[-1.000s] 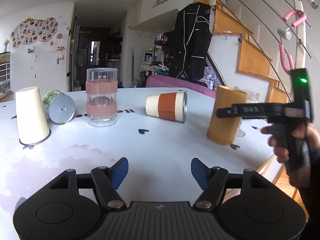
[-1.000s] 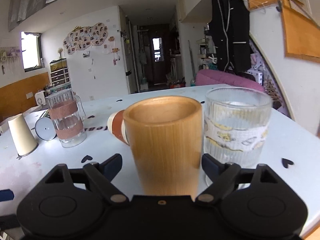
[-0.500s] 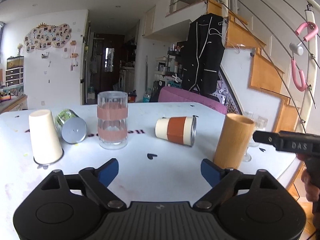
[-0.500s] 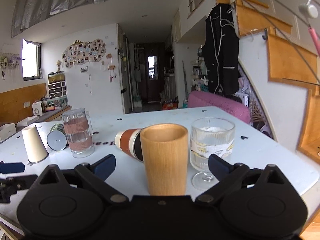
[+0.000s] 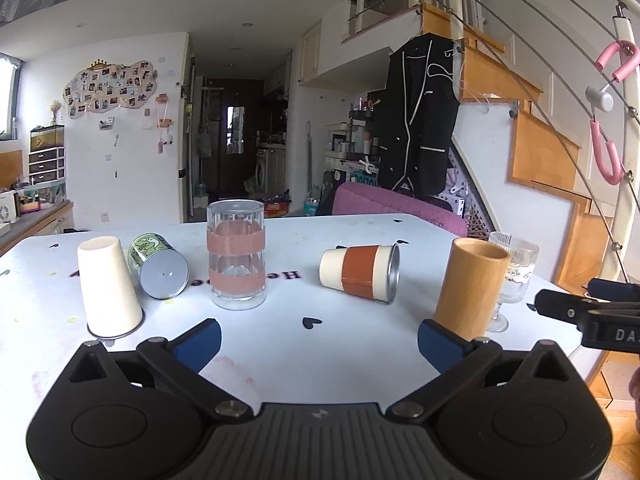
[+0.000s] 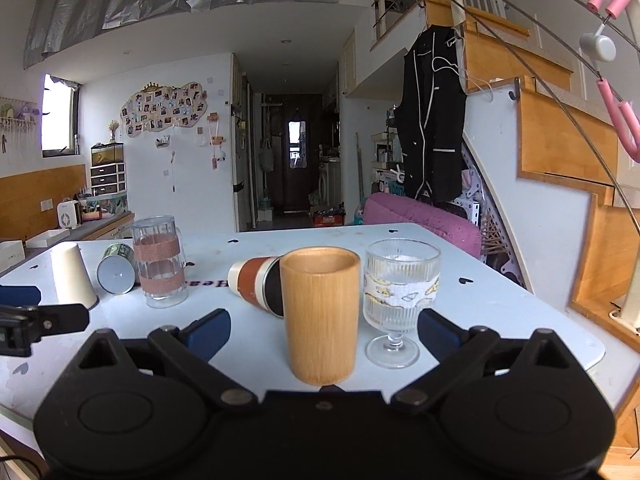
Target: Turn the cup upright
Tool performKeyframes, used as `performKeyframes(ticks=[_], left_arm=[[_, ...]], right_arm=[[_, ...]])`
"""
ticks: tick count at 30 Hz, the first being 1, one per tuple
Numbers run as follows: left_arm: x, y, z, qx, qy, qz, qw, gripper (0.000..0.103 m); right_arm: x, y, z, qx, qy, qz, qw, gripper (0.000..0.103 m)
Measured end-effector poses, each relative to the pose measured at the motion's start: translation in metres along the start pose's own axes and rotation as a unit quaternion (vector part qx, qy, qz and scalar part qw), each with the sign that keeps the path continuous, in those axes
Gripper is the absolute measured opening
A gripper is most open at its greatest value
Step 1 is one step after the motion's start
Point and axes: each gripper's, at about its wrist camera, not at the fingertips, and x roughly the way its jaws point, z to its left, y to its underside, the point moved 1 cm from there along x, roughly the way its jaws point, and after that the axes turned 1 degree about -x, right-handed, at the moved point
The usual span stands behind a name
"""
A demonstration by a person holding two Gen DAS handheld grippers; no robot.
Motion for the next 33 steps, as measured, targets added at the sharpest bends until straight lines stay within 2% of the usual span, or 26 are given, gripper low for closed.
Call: performKeyframes(ticks=[7,19,33], left_arm=[[-0.001,0.003,0.0,0.002,-0.02,0.006,0.9998,0.103],[0.0,0.006,-0.008,0.01,-0.016,0.011,0.9998,0.103],[0.0,0.006,-0.009,0.01,-0.017,0.011,0.9997,0.103]], right_arm=[[-0.008,0.005,0.002,-0.007,0.005,0.002,1.0,0.102],[-0.011,0.008,0.002,-0.006,0.027,0.01,1.0,0.103],[-0.011,0.01,0.003,-0.011,0.024,0.014,1.0,0.103]])
